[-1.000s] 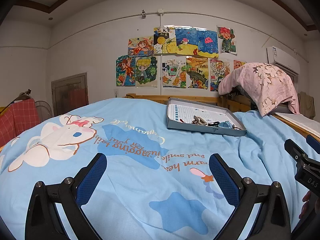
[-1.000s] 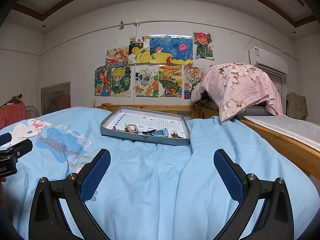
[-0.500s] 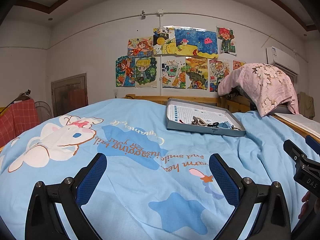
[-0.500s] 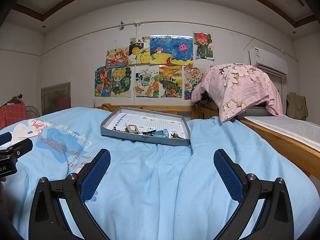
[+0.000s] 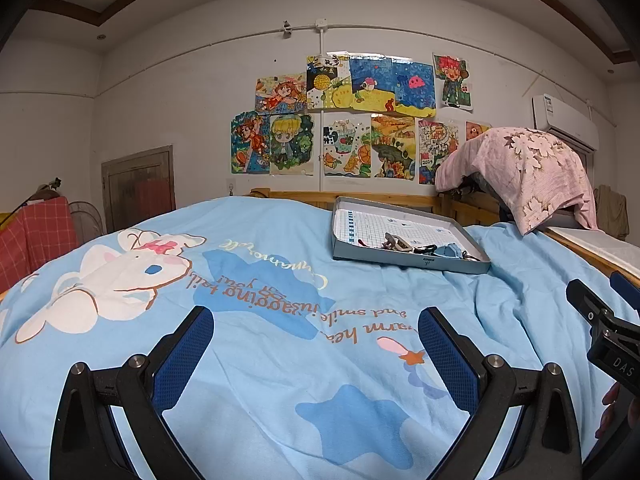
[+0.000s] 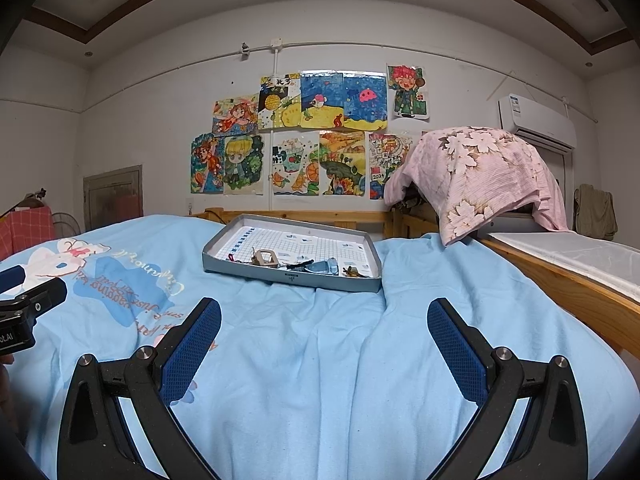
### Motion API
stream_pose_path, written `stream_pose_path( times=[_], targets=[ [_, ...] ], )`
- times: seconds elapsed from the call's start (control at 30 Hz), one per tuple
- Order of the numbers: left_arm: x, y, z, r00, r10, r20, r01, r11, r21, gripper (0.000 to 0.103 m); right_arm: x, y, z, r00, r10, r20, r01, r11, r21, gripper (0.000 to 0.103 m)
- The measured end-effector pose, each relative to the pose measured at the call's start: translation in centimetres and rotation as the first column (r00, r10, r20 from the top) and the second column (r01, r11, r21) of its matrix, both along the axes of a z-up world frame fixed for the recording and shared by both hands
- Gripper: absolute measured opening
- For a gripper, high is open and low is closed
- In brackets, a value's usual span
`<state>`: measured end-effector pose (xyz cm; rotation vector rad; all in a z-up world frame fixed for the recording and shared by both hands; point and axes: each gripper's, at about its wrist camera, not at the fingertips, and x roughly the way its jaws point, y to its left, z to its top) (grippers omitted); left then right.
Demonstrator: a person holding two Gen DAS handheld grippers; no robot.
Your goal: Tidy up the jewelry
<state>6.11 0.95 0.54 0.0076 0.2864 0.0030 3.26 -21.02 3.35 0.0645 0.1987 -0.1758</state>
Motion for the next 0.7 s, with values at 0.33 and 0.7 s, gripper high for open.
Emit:
stream_pose_path(
  times=[0.33,0.7],
  targets=[
    [-0.03,-0.05,-0.04,1.000,-0.001,-0.001,0.001,1.000,0.000,0.103,0.05,0.04,0.07,1.000,-0.002,0.001,0.002,1.000,0.001,0.101],
    [-0.07,-0.12,-0.06,1.000,0.000,-0.001,0.000,1.000,-0.001,0.103,0.06,0.11,0.06,1.000,-0.003,0.002,0.003,1.000,0.001,0.101]
  ],
)
